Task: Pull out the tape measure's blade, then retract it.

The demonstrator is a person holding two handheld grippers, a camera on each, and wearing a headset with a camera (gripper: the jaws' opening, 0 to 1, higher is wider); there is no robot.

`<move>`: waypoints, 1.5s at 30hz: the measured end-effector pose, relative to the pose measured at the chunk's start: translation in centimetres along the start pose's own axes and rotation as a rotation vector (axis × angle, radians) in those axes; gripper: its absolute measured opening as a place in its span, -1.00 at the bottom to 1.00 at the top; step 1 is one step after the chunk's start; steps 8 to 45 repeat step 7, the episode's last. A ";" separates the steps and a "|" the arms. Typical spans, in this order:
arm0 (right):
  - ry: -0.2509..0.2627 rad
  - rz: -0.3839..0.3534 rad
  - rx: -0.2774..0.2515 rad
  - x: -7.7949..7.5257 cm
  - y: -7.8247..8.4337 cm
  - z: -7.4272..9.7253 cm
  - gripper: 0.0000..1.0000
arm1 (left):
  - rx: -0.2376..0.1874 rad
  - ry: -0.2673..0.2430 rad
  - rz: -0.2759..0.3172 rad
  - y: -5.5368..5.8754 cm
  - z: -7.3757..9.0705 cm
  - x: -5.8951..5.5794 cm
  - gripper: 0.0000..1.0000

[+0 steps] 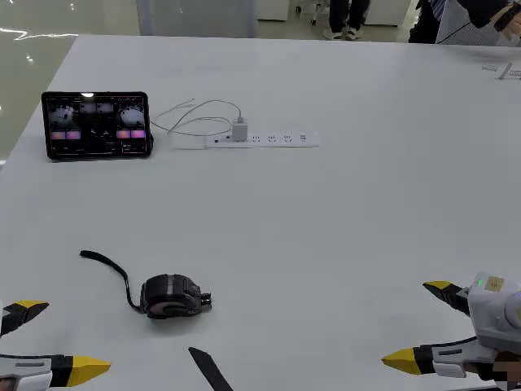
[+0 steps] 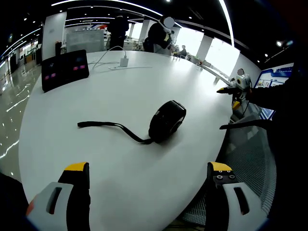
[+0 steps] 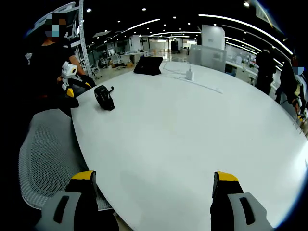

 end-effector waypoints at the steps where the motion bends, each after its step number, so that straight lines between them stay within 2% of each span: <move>1: -0.001 0.000 0.000 0.0 0.0 0.0 0.98 | -0.002 -0.006 -0.003 0.0 0.0 0.1 0.98; 45: -0.005 -0.004 0.001 0.1 -0.1 0.1 0.98 | -0.001 -0.008 -0.003 0.0 0.2 0.2 0.98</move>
Point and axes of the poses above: the centre of the closed fingertips' face, and the gripper's own axes: z roughly backward along the fingers, x roughly to its left, y roughly out of its underside, the point moved 8 cm from there along z, roughly backward along the fingers, and after that the axes turned 9 degrees about -z, right-handed, at the moved point
